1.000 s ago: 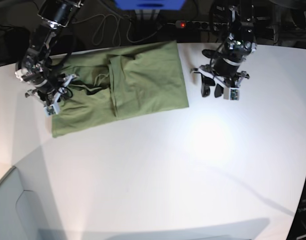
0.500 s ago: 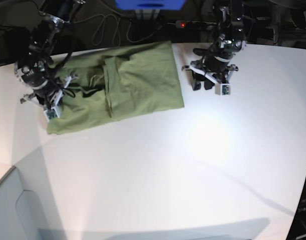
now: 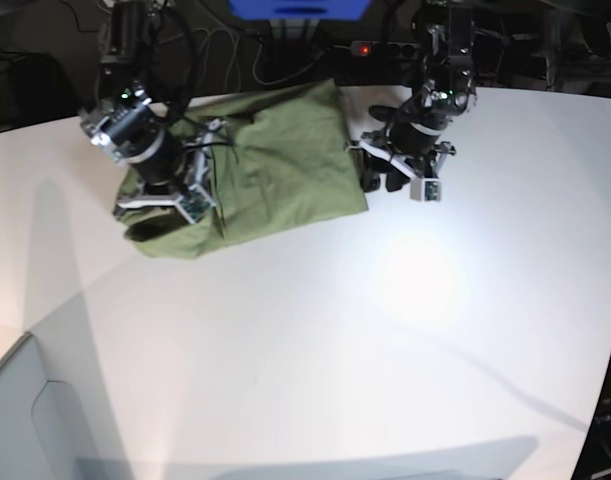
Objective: Fold the T-shirt properly
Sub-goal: 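Lift the right gripper's end of the shirt and fold it toward the left gripper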
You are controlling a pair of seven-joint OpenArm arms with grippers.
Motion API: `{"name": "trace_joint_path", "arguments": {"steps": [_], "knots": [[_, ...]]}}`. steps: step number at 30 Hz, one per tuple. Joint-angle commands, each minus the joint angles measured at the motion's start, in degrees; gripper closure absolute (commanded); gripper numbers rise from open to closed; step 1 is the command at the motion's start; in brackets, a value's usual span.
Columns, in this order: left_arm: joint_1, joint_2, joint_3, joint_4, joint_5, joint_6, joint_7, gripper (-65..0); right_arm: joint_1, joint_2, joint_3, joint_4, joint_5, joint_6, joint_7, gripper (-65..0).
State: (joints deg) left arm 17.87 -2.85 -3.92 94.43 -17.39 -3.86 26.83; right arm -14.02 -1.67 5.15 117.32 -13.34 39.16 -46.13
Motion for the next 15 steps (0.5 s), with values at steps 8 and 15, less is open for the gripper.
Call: {"name": "trace_joint_path", "arguments": {"steps": [8,15], "knots": [[-0.15,-0.53,-0.16,0.38,0.29,0.3,0.73,-23.5,3.6,0.13,-15.04,-0.79,0.99,0.84,1.6,-0.1],[0.2,-0.53,-0.43,1.0,0.38,0.65,0.73,-23.6,6.24,0.22,-21.28,-8.61,0.9,0.84,1.6,-0.1]]}}
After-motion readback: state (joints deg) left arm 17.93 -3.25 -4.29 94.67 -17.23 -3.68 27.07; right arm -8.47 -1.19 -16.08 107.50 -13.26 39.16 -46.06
